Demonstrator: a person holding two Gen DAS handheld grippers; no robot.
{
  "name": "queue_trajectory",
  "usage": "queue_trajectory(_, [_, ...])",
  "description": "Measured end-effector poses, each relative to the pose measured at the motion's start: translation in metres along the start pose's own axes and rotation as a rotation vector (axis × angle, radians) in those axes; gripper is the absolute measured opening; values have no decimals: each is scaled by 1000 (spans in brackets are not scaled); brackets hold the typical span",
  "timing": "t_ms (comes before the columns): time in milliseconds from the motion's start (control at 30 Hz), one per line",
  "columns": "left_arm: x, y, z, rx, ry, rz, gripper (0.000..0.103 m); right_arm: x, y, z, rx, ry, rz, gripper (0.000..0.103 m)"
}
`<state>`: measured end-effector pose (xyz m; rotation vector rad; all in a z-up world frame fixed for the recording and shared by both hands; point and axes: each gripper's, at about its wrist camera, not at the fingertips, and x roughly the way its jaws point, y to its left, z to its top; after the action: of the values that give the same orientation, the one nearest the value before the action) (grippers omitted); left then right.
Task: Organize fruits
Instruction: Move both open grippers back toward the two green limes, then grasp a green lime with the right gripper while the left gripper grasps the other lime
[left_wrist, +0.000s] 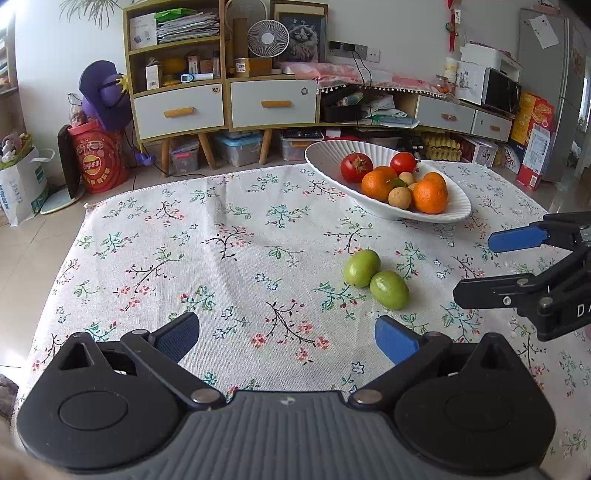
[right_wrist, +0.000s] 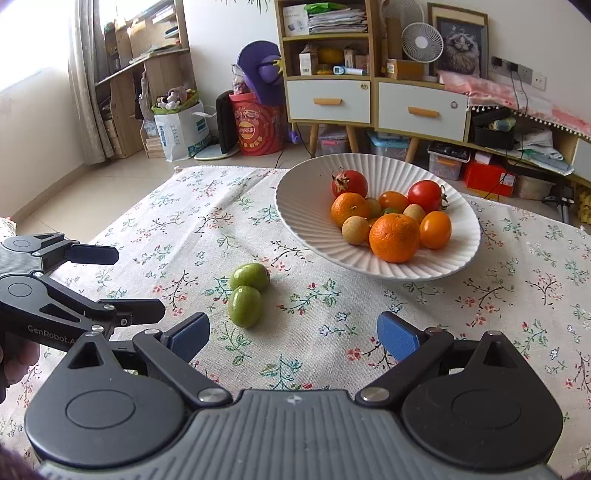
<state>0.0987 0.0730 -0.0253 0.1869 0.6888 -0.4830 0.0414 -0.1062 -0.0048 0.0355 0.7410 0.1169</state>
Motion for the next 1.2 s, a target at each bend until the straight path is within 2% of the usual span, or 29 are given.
queue_trajectory(133, [4, 0, -3, 26, 4, 7, 98, 8, 4, 0, -8, 17, 6, 88])
queue_trajectory(267, [8, -1, -6, 65, 11, 25, 98, 18, 12, -1, -21, 40, 15, 73])
queue_trajectory(400, [10, 1, -7, 63, 23, 22, 98, 24, 19, 1, -32, 58, 39, 57])
queue_trajectory(567, [11, 1, -7, 68, 26, 20, 98, 30, 23, 3, -31, 71, 48, 44])
queue_trajectory(733, [13, -1, -7, 72, 30, 19, 98, 33, 23, 4, -18, 71, 56, 35])
queue_trajectory(867, [15, -2, -6, 74, 32, 21, 98, 35, 25, 5, -29, 78, 61, 24])
queue_trajectory(1200, [22, -13, 4, 67, 8, 11, 97, 25, 18, 8, -18, 66, 64, 24])
